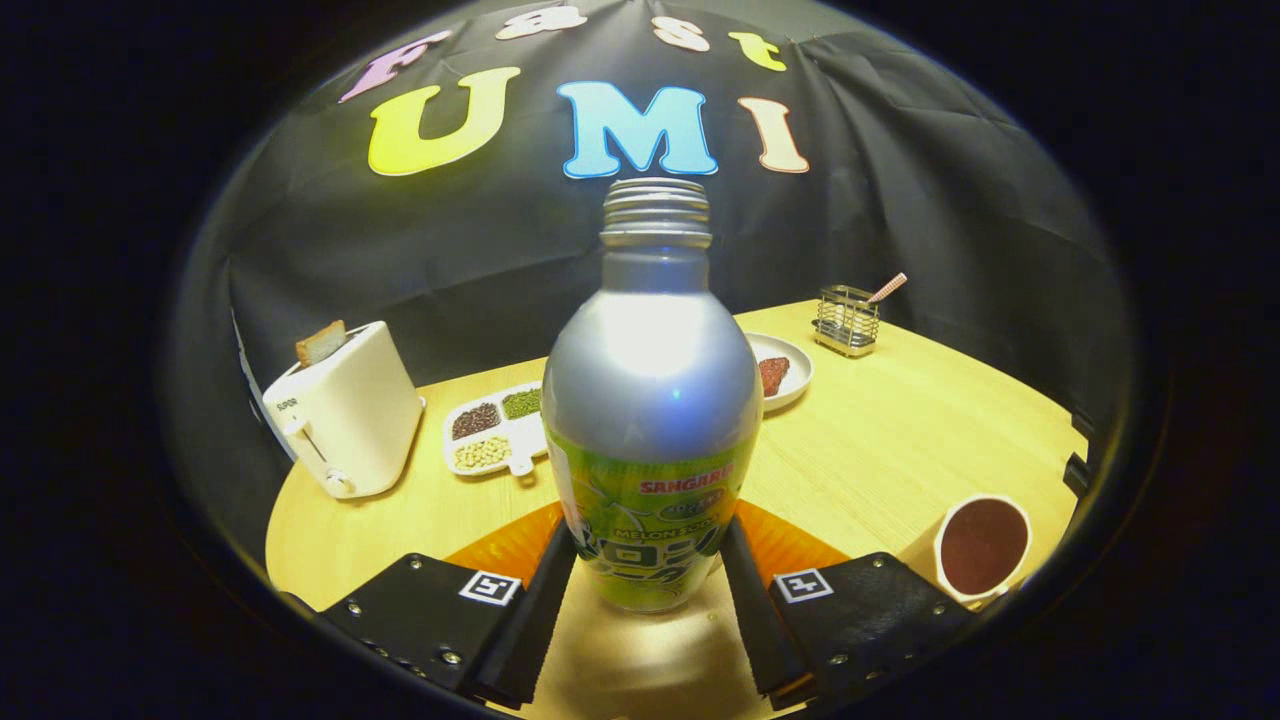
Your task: Take the bottle from table, then pour the juice into the cup, finally place the bottle on the coaster
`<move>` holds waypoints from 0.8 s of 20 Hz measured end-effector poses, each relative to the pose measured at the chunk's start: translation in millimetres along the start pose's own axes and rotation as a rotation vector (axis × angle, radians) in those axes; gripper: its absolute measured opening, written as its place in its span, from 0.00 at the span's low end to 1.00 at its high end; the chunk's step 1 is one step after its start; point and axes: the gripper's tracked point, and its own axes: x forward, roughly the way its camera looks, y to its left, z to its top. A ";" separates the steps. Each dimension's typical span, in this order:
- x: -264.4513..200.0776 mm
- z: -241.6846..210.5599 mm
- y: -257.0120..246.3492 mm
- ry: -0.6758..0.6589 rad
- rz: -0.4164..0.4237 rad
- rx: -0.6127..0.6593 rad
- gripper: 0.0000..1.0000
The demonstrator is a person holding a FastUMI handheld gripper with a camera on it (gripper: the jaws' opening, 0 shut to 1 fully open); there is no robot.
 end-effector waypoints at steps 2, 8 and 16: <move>10.4 2.4 -2.6 -0.004 -0.011 -0.016 0.78; 36.1 4.3 -10.8 -0.027 -0.012 -0.067 0.78; 46.7 -8.5 -10.6 -0.008 0.022 -0.125 0.81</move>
